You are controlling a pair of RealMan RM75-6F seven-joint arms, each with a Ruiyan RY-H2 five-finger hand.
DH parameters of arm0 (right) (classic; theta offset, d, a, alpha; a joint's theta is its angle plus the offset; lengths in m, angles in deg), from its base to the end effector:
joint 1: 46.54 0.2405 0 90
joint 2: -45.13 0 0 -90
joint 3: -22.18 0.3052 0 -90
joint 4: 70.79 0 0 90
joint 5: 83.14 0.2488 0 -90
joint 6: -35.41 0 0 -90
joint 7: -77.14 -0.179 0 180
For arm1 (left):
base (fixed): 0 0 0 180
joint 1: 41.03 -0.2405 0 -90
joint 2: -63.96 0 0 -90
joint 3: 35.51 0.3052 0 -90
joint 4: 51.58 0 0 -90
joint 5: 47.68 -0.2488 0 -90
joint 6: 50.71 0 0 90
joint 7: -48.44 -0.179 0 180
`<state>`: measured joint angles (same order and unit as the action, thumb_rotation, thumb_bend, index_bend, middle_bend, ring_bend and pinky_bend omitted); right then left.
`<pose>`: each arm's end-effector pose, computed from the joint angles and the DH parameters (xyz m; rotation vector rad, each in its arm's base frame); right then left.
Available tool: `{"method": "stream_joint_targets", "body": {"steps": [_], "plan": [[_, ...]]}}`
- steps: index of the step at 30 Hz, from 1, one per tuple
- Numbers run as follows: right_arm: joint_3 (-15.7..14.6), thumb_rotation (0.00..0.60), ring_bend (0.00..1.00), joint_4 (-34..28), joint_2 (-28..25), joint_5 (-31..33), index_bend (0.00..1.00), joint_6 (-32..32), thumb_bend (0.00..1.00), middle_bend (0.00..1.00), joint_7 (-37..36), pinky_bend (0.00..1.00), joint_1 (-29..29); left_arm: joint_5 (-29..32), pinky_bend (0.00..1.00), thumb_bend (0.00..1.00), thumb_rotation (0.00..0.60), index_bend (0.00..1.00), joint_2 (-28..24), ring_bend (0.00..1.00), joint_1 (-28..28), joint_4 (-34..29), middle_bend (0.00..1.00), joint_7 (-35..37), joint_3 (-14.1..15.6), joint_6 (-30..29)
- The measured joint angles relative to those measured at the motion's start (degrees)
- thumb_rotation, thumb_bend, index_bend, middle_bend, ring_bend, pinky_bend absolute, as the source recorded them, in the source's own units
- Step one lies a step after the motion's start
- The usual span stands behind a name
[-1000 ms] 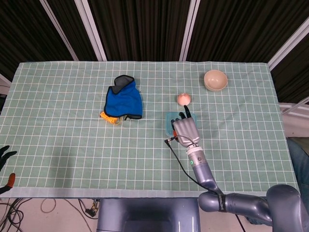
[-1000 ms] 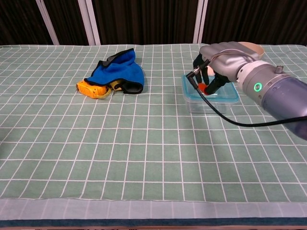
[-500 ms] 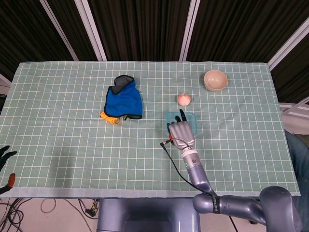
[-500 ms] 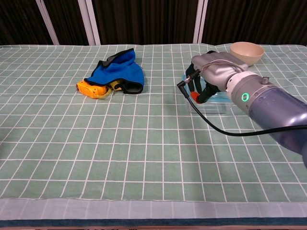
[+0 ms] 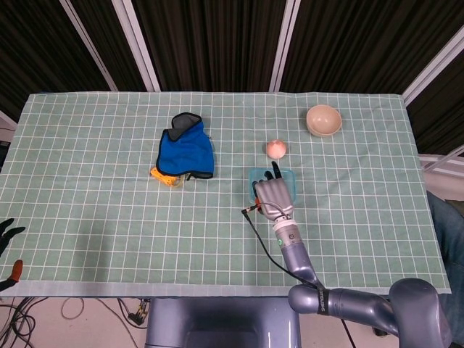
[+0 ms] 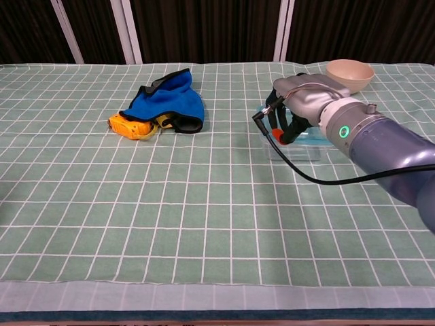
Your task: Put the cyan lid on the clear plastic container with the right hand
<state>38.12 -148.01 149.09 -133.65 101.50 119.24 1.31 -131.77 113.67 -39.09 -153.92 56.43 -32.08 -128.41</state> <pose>-0.1224 -0.4350 -0.1121 1.6899 -0.8060 0.8321 -0.3841 0.1697 0.1853 -1.3837 -1.1755 -0.7297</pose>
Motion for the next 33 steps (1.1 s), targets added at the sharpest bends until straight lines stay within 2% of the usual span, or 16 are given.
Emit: {"method": "stream_joint_targets", "body": {"steps": [33], "plan": [[0.2,0.600,0.25,4.6,1.3,0.5,0.70,-3.5,0.48,0.57,-2.4,0.00,0.0,0.1,0.00,0.52,0.600,0.14,-0.1,0.00,0.0,-0.1,0.00,0.2,0.0,0.1]]}}
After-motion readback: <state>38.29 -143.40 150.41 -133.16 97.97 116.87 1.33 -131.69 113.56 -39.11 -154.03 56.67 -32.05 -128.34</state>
